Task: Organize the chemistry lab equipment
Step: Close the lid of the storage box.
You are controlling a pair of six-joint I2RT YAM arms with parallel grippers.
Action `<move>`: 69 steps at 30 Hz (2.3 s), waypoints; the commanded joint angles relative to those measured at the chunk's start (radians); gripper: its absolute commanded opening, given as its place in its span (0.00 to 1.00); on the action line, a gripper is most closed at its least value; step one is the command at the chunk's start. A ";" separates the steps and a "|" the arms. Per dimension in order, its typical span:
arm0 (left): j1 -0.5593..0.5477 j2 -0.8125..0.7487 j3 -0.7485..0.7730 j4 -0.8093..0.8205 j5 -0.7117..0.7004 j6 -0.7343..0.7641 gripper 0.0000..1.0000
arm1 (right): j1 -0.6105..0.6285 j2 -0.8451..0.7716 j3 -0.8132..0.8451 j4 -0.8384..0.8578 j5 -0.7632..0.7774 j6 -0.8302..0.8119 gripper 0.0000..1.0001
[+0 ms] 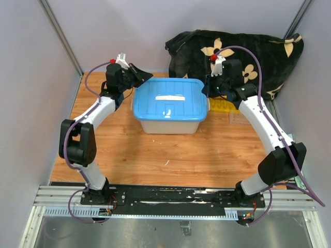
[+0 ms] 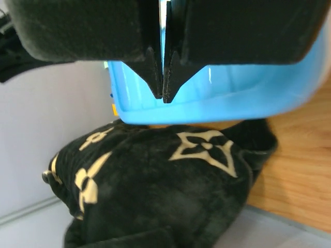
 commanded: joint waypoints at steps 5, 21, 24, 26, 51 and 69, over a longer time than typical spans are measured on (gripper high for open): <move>0.056 0.138 0.123 -0.004 0.100 -0.062 0.00 | 0.013 -0.091 -0.054 0.004 0.018 -0.016 0.01; 0.056 0.176 0.134 -0.276 -0.026 0.105 0.00 | 0.013 -0.065 -0.060 -0.001 0.006 0.000 0.00; 0.056 0.181 0.125 -0.283 -0.035 0.109 0.00 | 0.012 -0.058 -0.054 -0.001 0.006 -0.002 0.01; 0.056 0.175 0.115 -0.283 -0.042 0.113 0.00 | 0.013 -0.057 -0.053 -0.001 0.009 -0.005 0.00; 0.056 0.081 0.077 -0.279 -0.050 0.152 0.00 | -0.008 0.076 -0.297 0.380 -0.617 0.375 0.01; 0.024 -0.187 -0.080 -0.371 0.002 0.156 0.00 | -0.003 0.137 -0.236 0.265 -0.605 0.292 0.01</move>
